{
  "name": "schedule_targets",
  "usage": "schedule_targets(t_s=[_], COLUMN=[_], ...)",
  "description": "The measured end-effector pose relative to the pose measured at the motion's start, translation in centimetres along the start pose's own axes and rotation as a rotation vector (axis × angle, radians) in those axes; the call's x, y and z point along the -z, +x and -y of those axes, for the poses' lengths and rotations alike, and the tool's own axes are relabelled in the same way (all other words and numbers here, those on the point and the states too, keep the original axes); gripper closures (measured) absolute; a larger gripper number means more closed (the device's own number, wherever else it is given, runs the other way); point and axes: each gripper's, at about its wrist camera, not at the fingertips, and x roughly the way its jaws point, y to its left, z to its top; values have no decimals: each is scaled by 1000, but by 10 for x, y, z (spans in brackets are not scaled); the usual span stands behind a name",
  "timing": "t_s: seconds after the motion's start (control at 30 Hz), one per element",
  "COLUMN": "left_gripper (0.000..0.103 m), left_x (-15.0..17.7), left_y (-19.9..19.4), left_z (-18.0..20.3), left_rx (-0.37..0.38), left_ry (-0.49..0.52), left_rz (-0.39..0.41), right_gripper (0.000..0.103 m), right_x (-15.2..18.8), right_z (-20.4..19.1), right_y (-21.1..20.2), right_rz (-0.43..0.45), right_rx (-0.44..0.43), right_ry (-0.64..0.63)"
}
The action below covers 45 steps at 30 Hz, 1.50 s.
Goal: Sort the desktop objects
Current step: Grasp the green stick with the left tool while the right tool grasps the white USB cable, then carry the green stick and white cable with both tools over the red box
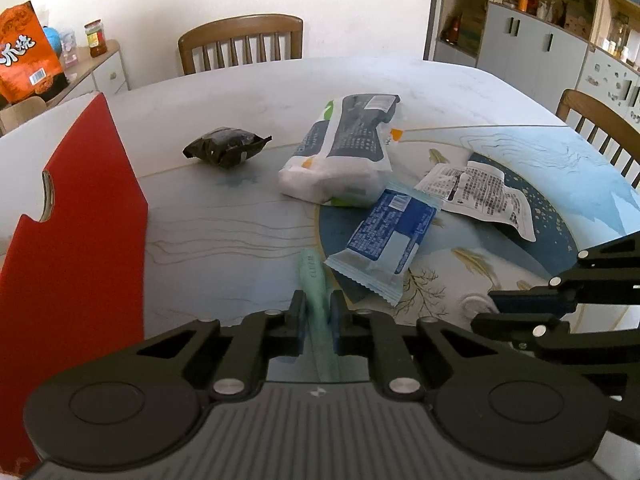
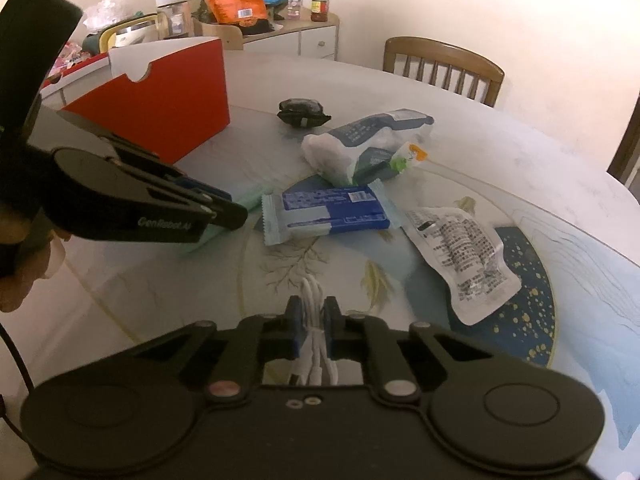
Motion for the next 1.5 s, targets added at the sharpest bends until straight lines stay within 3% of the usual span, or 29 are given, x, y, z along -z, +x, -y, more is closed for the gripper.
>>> schedule_targets(t_s=[0.9, 1.5], left_gripper=[92, 92], left_x=[4, 0], left_y=[-45, -122], left_z=[-6, -11], left_rx=[31, 69], left_ry=[-29, -34], left_rz=[50, 122], right_gripper=[94, 94], right_x=[-10, -34], right_z=[1, -12], right_y=[-39, -90], right_rz=[71, 127], right_rx=[32, 8], right_ry=[65, 119])
